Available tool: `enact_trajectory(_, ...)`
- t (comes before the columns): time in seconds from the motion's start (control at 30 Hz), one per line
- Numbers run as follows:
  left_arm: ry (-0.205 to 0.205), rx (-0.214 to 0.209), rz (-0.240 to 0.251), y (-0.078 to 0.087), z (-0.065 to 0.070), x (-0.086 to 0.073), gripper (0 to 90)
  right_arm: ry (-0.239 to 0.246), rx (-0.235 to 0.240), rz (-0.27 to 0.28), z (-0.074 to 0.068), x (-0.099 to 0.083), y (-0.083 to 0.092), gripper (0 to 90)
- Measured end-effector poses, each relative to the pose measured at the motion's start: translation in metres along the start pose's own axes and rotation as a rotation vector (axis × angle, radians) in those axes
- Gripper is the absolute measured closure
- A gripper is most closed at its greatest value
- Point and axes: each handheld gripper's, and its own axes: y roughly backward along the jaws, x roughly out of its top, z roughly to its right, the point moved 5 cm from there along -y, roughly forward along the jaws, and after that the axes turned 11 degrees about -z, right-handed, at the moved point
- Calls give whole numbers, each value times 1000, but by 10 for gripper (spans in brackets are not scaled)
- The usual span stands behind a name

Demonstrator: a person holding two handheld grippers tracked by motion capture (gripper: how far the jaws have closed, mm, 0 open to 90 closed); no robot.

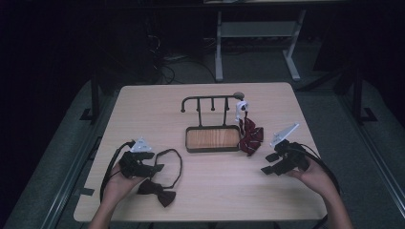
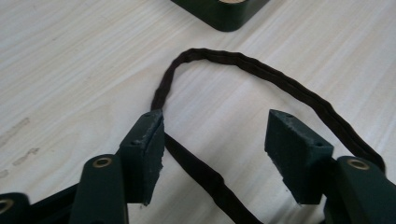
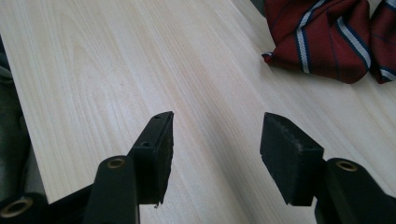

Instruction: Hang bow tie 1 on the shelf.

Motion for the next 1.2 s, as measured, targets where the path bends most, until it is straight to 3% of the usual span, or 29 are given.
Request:
enact_trajectory(0.3,26,18,-38,0,-14,13,460,5,9,26,-7,-4,-1,439)
enact_trajectory(0.6,30,18,-125,-15,-27,29,544,3,11,28,-8,-5,-1,440)
enact_trajectory(0.87,15,21,-224,-32,-35,26,642,2,11,44,-8,-7,3,440)
enact_trajectory(0.9,31,16,-220,-35,-35,26,651,3,11,44,-8,-7,3,440)
enact_trajectory(1.2,28,7,-244,-41,-38,25,761,10,8,43,-9,-6,2,440)
